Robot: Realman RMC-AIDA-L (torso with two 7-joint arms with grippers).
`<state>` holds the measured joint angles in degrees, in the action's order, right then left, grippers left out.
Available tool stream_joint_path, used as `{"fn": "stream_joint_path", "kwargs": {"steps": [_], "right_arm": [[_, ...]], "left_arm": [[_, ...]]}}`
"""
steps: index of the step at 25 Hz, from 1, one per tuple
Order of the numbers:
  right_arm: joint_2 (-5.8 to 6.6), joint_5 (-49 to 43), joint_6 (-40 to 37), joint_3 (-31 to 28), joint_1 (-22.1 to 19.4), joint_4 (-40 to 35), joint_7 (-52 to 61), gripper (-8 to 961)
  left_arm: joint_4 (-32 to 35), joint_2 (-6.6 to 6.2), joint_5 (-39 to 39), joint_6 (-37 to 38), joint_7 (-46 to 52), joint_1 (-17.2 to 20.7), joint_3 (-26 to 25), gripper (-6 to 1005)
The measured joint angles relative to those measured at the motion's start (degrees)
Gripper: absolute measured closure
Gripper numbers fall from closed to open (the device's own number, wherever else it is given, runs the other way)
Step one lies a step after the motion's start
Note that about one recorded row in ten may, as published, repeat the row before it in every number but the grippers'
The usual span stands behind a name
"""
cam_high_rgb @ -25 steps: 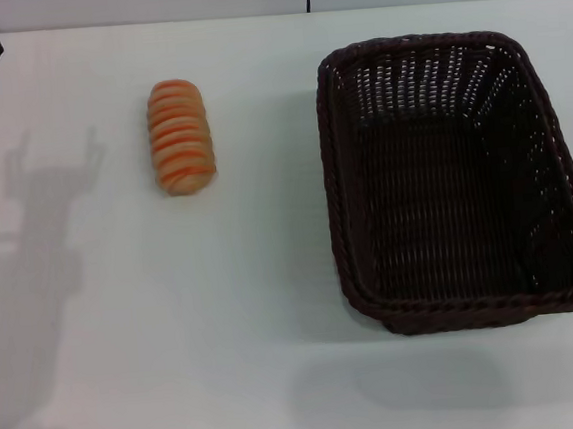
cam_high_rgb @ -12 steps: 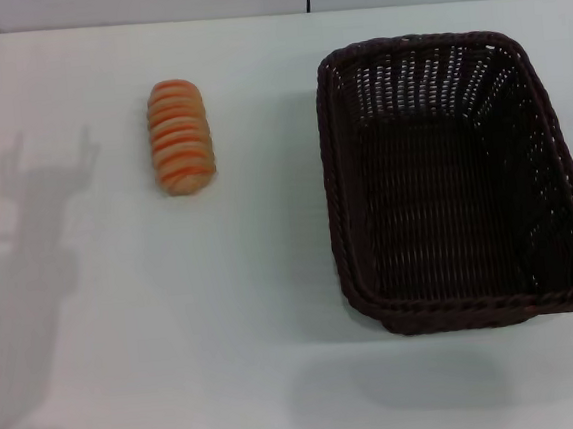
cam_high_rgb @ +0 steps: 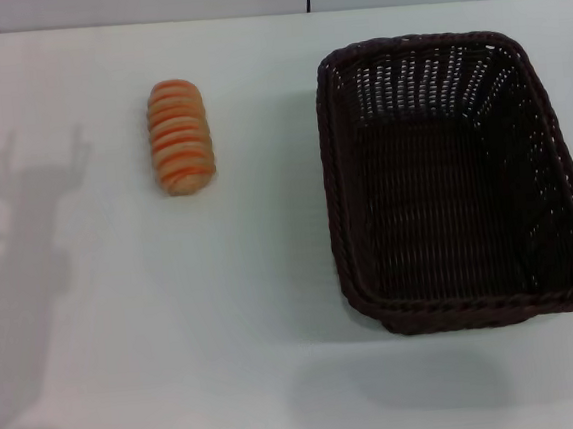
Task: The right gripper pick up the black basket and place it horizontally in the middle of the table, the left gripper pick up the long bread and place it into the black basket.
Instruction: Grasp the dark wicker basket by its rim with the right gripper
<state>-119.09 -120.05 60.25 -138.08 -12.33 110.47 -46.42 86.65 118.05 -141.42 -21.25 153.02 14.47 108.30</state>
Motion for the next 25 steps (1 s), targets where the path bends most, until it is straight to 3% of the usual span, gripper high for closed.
{"fn": "stream_joint_path", "kwargs": {"steps": [3, 6, 9, 13, 16, 19, 25], "right_arm": [[0.33, -8.24, 8.93, -3.05, 5.27, 5.70, 7.16, 322], [2.52, -11.82, 21.54, -7.93, 13.23, 6.21, 12.74, 322], [3.12, -16.25, 28.71, -10.45, 19.49, 6.05, 14.62, 322], [2.76, -25.99, 33.80, -9.04, 25.69, 6.13, 14.91, 322], [2.86, -29.47, 35.58, -7.65, 27.87, 6.19, 15.00, 322], [3.96, -35.21, 39.31, -4.75, 32.58, 6.23, 15.66, 322], [4.55, -38.63, 42.16, -1.16, 36.84, 6.08, 17.17, 322]], "left_arm": [[0.11, -0.01, 0.02, 0.75, 0.11, 0.08, -0.45, 142], [0.15, -0.05, 0.23, 1.32, 0.33, 0.13, -0.87, 142], [0.13, 0.02, 0.20, 1.32, 0.31, 0.48, -1.34, 142], [-0.18, -0.06, 0.20, 1.32, 0.51, 0.48, -1.67, 142], [-0.25, -0.05, 0.19, 1.33, 0.52, 0.59, -1.93, 142], [-0.05, -0.07, 0.23, 1.68, 0.65, 0.64, -2.11, 142], [0.18, -0.08, 0.15, 2.67, 0.67, 0.67, -2.73, 141]]}}
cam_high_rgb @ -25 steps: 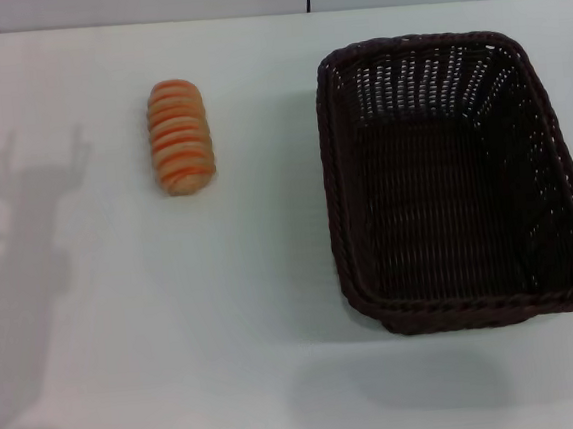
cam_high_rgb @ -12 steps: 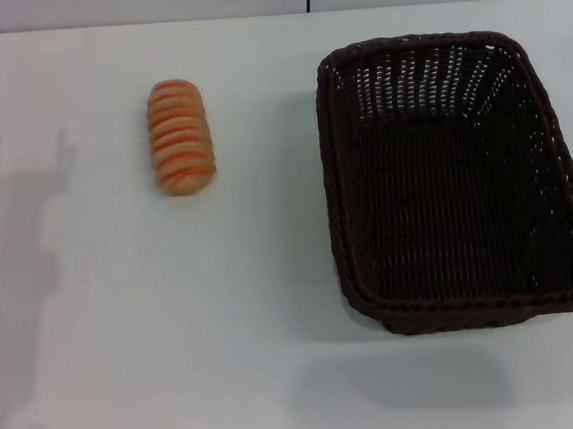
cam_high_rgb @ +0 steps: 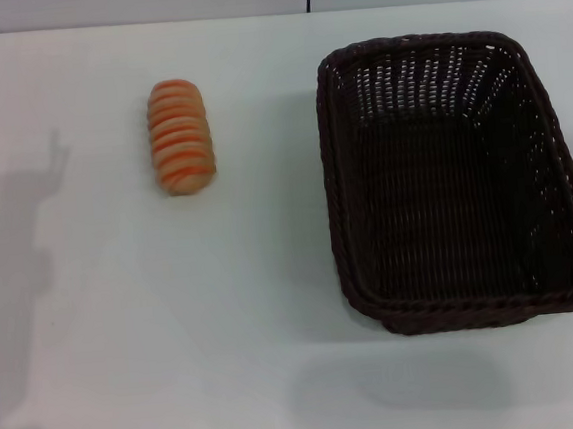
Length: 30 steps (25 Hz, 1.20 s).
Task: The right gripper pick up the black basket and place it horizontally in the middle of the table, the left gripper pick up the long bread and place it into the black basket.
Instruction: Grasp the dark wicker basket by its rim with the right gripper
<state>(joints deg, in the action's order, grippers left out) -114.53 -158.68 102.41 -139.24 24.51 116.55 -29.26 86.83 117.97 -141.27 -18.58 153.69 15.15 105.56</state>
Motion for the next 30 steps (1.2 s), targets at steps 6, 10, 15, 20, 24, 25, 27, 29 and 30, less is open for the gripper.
{"fn": "stream_joint_path", "kwargs": {"steps": [6, 10, 15, 20, 24, 25, 27, 29, 30], "right_arm": [[-2.44, -3.95, 0.17, 3.13, 3.89, -1.41, 0.69, 322], [-3.91, -4.34, 0.22, 4.70, 7.86, -7.06, 1.50, 323], [-4.19, -4.70, -0.90, 8.34, 10.62, -12.18, 3.02, 323], [-4.88, -6.74, -2.54, 12.92, 12.79, -14.34, 5.10, 323], [-4.67, -6.60, -5.21, 20.51, 12.33, -17.17, 10.42, 323], [-4.56, -6.59, -5.83, 22.55, 11.96, -17.32, 11.72, 323], [-4.51, -6.52, -6.66, 25.56, 11.40, -17.39, 14.17, 323], [-4.53, -6.01, -6.57, 27.43, 11.16, -17.35, 16.54, 323], [-4.53, -5.55, -6.14, 27.88, 11.12, -17.35, 17.74, 323]], "left_arm": [[-0.33, 0.01, 0.09, 0.04, 0.02, -0.29, -0.38, 141], [0.01, -0.02, 0.00, 0.05, 0.11, -0.30, -1.03, 141], [0.12, -0.05, -0.02, 0.20, 0.12, -0.08, -1.20, 141], [0.12, -0.12, -0.08, 0.23, 0.17, 0.16, -1.56, 141], [0.12, -0.31, -0.15, 0.29, 0.20, 0.43, -1.60, 141], [0.11, -0.33, -0.16, 0.30, 0.20, 0.51, -1.60, 141], [0.21, -0.34, -0.16, 0.30, 0.21, 0.67, -1.65, 141], [0.48, -0.38, -0.16, 0.31, 0.21, 0.91, -1.67, 141], [0.78, -0.43, -0.16, 0.31, 0.21, 1.13, -1.68, 141]]}}
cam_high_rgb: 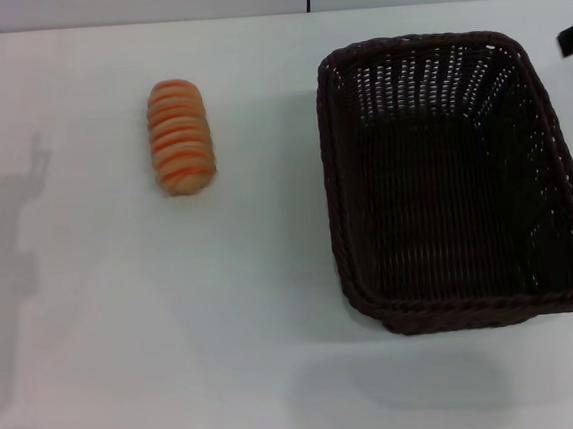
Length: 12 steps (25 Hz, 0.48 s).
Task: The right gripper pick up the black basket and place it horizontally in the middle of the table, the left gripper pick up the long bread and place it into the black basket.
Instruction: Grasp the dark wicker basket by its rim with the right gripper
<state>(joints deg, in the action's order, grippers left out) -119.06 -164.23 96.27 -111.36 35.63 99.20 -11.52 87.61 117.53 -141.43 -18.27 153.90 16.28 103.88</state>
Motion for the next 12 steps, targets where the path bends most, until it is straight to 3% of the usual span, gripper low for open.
{"fn": "stream_joint_path", "kwargs": {"steps": [12], "right_arm": [[-0.14, 3.41, 0.41, 7.12, -6.30, 3.23, 10.97, 322]], "left_arm": [[0.80, -0.28, 0.02, 2.24, 0.00, -0.73, -1.25, 141]]}}
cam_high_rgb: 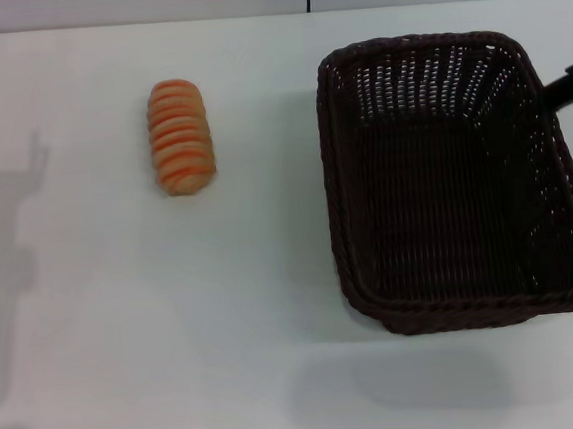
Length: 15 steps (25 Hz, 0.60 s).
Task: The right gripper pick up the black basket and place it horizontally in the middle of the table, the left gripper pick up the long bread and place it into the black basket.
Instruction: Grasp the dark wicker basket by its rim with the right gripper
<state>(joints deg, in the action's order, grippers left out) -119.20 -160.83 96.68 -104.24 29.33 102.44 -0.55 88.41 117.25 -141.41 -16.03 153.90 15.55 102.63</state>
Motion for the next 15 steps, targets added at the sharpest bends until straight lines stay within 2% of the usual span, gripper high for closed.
{"fn": "stream_joint_path", "kwargs": {"steps": [15], "right_arm": [[0.03, 1.14, -2.50, 2.70, -5.51, 0.70, 1.26, 322]], "left_arm": [[-0.51, 0.17, 0.00, 1.31, 0.00, 0.01, -0.26, 140]]}}
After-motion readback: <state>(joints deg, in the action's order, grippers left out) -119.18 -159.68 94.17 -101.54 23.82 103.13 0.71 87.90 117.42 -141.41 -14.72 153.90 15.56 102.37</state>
